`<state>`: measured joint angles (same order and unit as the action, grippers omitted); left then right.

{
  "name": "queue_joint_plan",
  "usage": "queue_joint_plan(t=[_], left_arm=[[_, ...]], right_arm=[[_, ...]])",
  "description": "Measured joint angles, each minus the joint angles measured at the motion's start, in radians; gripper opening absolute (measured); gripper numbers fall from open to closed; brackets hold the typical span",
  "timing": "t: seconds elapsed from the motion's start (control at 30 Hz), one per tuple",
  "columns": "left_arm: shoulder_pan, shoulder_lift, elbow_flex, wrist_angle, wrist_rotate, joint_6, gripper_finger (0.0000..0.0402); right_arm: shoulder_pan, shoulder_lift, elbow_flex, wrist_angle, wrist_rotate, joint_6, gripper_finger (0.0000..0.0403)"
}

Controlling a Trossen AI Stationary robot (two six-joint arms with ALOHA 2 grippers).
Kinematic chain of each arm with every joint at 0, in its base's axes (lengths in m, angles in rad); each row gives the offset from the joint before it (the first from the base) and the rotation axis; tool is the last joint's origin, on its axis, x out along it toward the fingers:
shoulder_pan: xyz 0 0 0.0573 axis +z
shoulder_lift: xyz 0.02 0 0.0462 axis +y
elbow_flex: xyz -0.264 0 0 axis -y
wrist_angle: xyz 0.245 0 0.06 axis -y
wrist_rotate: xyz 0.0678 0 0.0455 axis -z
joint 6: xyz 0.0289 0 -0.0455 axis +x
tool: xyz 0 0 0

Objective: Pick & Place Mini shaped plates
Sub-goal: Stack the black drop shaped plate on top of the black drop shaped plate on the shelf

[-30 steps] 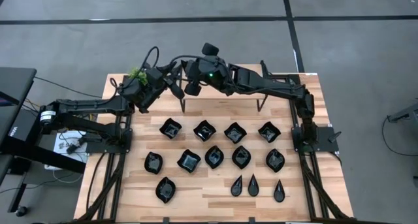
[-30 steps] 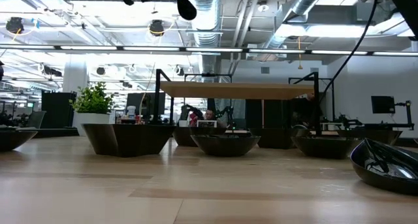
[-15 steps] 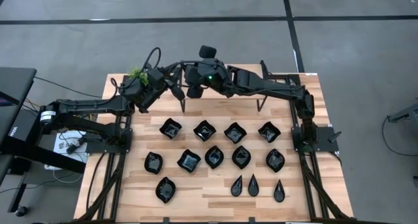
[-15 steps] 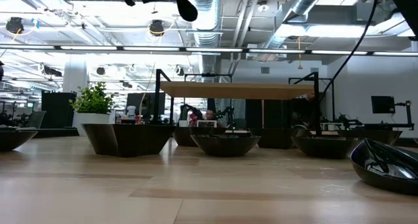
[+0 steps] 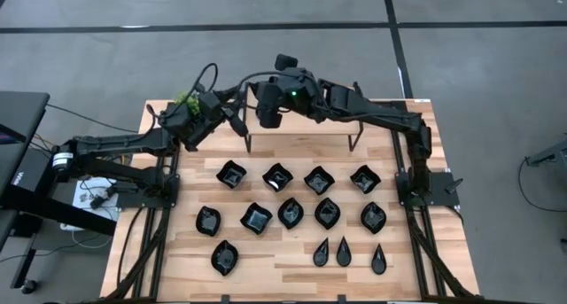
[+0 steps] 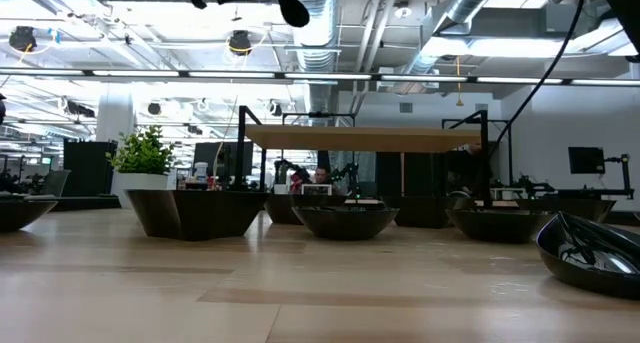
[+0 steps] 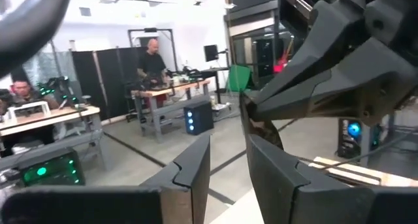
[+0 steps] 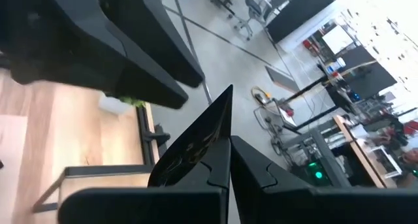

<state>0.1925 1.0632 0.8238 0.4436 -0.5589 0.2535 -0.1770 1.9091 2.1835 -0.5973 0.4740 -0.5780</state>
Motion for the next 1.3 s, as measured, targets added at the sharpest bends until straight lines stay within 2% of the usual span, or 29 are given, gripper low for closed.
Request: queue_joint_plan(t=[0.33,1.07,1.3], left_arm=[[0.029,0.013,0.000,0.017,0.090,-0.064,0.0103],[0.040,0.013,0.000,0.061,0.087,-0.105,0.0103],[0.031,0.013,0.000,0.067,0.099,-0.105,0.0072]], right_arm=[[0.006,0.007,0.001,0.035,-0.001,-0.003,0.0000],[0.042,0.010,0.000,0.086,-0.004,0.000,0.0000],[0.046,0.010,0.000,0.107,-0.003,0.001,0.0000]])
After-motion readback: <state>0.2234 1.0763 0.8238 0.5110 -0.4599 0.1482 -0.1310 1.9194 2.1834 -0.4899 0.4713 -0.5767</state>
